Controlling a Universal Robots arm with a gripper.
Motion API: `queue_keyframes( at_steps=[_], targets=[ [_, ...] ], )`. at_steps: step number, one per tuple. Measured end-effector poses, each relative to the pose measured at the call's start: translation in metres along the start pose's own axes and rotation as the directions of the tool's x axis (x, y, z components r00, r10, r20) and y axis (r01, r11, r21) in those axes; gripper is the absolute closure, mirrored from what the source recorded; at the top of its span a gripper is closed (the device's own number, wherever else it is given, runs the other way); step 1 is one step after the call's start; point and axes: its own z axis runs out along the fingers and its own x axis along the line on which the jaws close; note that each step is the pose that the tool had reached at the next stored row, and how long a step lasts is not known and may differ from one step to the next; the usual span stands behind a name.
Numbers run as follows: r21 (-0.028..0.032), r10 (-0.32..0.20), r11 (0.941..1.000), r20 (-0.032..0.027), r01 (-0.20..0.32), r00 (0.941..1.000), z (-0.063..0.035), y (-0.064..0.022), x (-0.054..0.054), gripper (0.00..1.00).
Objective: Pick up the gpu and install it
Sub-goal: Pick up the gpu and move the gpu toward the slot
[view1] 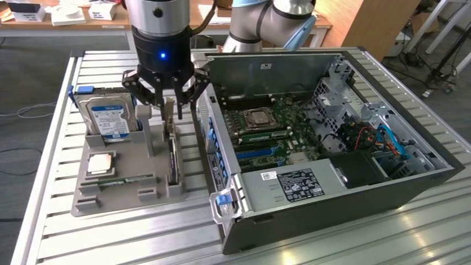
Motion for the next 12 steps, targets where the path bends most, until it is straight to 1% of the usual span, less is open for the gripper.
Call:
queue_keyframes(
  at_steps=[12],
  targets=[
    [0.0001, 0.000, 1.0000, 0.0000, 0.000, 1.0000, 0.0168, -0.0008, 0.001, 0.64]
  ],
)
